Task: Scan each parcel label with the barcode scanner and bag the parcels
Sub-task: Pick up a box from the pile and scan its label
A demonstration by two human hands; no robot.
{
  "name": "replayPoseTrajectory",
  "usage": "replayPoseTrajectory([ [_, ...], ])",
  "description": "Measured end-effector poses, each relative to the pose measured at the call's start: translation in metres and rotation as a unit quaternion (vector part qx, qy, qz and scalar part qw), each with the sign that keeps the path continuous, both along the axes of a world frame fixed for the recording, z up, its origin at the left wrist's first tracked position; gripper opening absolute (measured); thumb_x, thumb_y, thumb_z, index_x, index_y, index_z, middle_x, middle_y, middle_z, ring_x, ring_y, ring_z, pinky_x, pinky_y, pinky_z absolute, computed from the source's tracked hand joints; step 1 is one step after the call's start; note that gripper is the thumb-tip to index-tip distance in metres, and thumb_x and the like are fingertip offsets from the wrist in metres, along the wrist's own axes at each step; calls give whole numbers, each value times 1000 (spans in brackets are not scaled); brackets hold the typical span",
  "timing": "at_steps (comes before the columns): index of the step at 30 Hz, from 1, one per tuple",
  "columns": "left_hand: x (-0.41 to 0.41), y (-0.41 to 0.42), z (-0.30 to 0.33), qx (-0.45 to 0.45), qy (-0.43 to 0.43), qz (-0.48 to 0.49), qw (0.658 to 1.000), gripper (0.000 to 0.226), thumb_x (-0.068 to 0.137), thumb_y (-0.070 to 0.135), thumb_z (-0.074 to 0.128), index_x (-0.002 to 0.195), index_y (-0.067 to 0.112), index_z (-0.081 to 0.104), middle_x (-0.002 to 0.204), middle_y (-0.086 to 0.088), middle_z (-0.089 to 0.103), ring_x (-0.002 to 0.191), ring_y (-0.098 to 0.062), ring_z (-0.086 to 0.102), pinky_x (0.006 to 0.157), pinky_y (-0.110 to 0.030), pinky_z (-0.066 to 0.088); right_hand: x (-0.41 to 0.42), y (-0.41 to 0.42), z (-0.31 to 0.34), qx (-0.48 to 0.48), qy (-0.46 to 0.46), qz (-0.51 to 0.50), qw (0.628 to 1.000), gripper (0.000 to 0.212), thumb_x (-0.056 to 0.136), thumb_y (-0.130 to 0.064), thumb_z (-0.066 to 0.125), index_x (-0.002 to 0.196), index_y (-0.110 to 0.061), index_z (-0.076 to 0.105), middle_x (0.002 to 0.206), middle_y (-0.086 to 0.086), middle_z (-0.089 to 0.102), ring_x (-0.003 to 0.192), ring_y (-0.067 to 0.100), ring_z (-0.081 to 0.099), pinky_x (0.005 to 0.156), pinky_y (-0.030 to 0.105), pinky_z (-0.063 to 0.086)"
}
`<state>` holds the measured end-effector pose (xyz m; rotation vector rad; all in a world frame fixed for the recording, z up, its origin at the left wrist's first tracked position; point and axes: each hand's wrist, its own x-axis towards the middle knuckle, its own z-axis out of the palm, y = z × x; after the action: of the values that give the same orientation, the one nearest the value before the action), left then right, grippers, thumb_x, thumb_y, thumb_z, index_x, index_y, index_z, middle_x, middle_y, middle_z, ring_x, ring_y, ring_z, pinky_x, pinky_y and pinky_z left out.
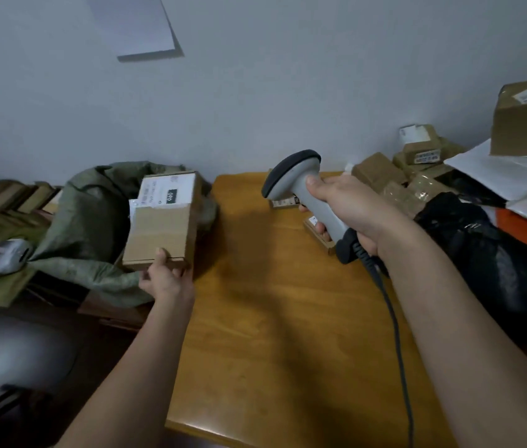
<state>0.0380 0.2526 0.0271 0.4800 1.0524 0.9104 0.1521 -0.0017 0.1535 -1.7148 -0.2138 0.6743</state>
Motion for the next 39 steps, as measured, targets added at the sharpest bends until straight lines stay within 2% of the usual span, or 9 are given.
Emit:
replayPoseTrajectory([
  [3,-6,27,7,17,47,125,991,83,81,7,68,145,34,23,139,-7,40,114,-26,53,77,-44,59,-3,24,-5,-5,9,28,1000,42,103,-41,45,126,-9,56,107,8,65,54,14,54,46,24,44],
  [7,-8,66,2,16,104,158,982,95,78,8,71,147,40,15,144,-12,32,118,-25,49,79,-45,59,-3,55,-11,-10,16,38,999,38,103,-39,46,125,-10,56,111,10,64,56,15,53,51,27,44],
  [12,8,118,-9,51,154,110,981,95,77,7,72,147,40,16,145,-13,30,123,-28,47,89,-48,56,1,101,-20,-24,29,7,999,39,103,-39,47,125,-9,56,106,9,65,53,15,53,46,25,43],
  [15,19,156,-14,54,199,-32,978,96,83,11,72,149,40,10,150,-13,29,130,-31,42,96,-53,50,2,127,-25,-27,33,-4,999,39,102,-40,48,125,-9,56,110,11,65,53,15,53,45,24,44],
  [18,30,192,-24,54,400,-193,894,96,83,26,74,152,36,8,153,-16,24,134,-41,35,102,-59,41,1,148,-31,-27,47,-21,998,40,102,-40,48,127,-11,54,109,10,65,53,15,53,46,26,45],
  [21,41,194,-24,112,470,-195,853,67,88,19,62,145,21,27,149,-16,22,132,-39,33,105,-49,39,2,160,-37,-34,56,-37,997,39,103,-39,47,129,-10,52,111,10,65,52,15,53,48,27,44],
  [31,103,106,-18,347,413,-341,770,40,89,2,54,127,11,46,141,-15,28,122,-33,42,105,-40,38,34,106,-48,-50,105,-224,968,46,101,-42,49,124,-3,54,104,17,65,54,18,54,49,30,46],
  [34,124,67,-24,387,382,-444,712,37,91,5,57,126,12,47,136,-9,34,107,-22,49,87,-31,46,57,77,-45,-53,106,-275,954,47,100,-43,49,123,-2,55,97,17,64,53,17,55,48,29,46],
  [39,159,-5,-54,418,371,-592,581,49,89,15,66,134,13,46,135,-7,50,119,-23,52,94,-33,49,87,31,-53,-60,82,-273,957,48,100,-44,48,120,-2,58,84,13,61,48,15,56,44,26,44],
])
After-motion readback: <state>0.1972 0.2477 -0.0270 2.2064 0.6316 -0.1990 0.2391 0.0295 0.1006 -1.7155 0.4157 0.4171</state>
